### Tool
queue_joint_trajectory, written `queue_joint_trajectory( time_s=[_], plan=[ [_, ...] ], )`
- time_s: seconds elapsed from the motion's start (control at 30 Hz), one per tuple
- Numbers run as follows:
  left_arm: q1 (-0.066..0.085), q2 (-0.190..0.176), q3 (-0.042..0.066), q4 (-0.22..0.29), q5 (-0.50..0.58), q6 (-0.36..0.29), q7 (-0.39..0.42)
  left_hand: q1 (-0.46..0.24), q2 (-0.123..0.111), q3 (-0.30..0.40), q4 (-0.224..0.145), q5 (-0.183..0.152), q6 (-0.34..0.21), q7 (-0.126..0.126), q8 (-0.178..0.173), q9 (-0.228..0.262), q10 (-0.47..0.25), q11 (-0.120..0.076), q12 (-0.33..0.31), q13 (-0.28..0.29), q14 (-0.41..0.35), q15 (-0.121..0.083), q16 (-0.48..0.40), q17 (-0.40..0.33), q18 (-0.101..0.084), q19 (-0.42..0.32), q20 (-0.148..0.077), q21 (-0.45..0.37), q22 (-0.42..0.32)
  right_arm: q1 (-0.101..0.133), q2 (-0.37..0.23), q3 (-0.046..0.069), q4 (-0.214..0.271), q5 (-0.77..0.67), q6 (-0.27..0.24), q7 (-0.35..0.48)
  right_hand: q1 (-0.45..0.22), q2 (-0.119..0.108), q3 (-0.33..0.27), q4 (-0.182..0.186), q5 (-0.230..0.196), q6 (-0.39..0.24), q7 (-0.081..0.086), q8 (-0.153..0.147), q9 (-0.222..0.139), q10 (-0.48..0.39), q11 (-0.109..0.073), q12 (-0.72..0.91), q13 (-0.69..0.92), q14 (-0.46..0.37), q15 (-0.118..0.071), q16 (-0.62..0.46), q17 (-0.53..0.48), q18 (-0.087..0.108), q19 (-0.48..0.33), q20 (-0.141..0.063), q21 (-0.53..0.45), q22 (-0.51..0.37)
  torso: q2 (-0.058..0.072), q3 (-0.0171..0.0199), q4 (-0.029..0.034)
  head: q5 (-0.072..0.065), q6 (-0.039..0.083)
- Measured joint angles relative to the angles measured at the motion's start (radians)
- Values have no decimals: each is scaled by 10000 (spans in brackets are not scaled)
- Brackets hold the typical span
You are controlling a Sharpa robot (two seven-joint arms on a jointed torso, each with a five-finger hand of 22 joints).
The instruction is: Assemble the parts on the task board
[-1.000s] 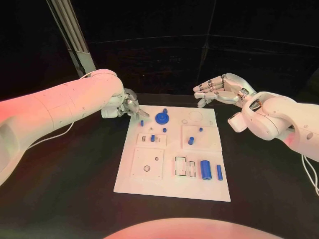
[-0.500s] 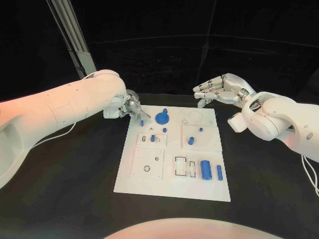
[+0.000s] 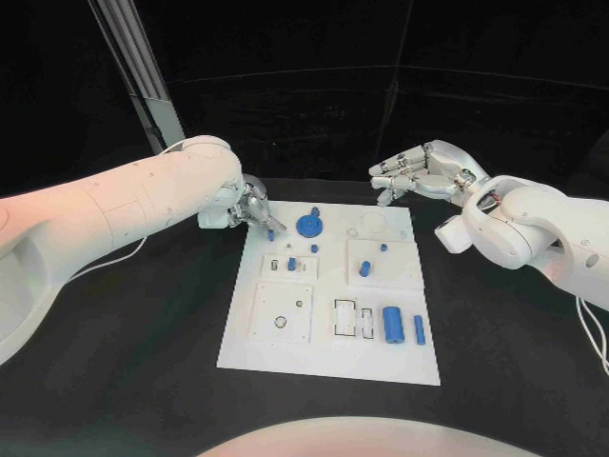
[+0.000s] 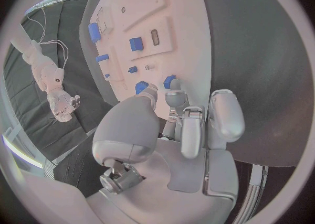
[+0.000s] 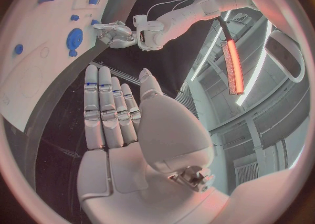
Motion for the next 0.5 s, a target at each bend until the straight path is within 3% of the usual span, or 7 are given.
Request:
queue_joint_trajectory(
  time_s=[0.5],
  plan=[
    [-24, -26, -3, 2, -4, -33, -59, 469, 189, 5, -60, 0, 36, -36, 37, -32, 0, 0, 0, -21, 0, 0, 0, 0, 0, 0, 0, 0, -1, 0, -11, 0, 12, 5, 6, -4, -39, 39, 0, 0, 0, 0, 0, 0, 9, 0, 0, 0, 0, 0, 0, 0, -9, 0, 0, 0, 0, -8, -5, 1, 10, -19, -31]
  ],
)
